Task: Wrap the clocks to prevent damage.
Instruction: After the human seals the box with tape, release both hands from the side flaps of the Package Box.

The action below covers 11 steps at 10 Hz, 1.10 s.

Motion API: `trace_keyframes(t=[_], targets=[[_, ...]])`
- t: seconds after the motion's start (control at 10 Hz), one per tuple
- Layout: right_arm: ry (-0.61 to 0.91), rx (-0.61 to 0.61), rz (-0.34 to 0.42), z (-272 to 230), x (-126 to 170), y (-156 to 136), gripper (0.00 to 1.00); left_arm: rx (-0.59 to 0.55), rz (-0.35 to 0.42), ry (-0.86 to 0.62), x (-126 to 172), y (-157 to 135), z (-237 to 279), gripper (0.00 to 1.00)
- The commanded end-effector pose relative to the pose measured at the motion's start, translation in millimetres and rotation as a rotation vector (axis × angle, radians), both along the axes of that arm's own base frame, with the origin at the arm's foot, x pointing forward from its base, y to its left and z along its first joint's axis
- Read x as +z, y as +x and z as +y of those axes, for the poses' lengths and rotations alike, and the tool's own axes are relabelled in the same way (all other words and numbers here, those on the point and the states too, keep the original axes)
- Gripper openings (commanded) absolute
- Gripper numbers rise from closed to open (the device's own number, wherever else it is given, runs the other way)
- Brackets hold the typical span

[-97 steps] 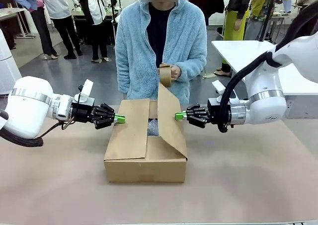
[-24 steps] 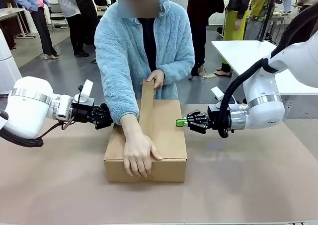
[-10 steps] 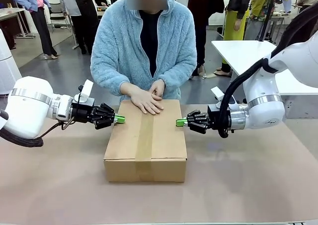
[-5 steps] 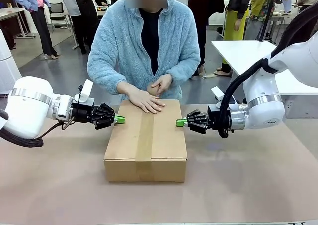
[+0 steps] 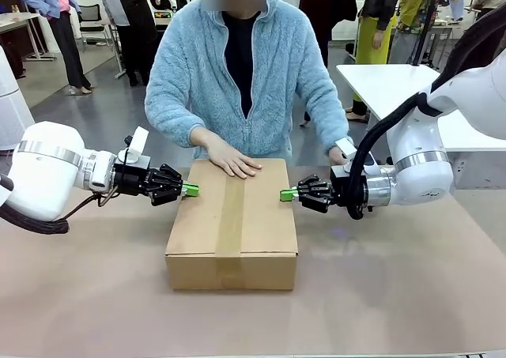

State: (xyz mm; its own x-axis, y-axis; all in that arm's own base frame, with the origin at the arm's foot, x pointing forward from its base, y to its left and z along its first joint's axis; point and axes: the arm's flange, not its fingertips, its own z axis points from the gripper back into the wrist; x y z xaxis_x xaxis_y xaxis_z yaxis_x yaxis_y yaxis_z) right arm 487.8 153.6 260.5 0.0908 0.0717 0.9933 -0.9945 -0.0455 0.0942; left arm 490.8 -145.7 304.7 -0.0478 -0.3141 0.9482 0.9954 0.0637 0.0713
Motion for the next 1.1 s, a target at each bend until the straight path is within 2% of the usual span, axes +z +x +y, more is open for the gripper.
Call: trace_keyframes(t=[0.0,0.8,0.9,1.0], targets=[[-0.003,-0.001,0.001,-1,-1,0,0.01,0.004,-0.022,0.009,-3,-1,-1,0.01],[-0.003,-0.001,0.001,-1,-1,0,0.01,0.004,-0.022,0.009,-3,-1,-1,0.01],[0.0,0.0,0.0,0,0,0,0.01,0.0,0.0,0.0,0,0,0,0.01],[-0.015,-0.003,-0.014,1,25,-5,0.01,-0.021,0.013,0.021,20,-3,2,0.01]])
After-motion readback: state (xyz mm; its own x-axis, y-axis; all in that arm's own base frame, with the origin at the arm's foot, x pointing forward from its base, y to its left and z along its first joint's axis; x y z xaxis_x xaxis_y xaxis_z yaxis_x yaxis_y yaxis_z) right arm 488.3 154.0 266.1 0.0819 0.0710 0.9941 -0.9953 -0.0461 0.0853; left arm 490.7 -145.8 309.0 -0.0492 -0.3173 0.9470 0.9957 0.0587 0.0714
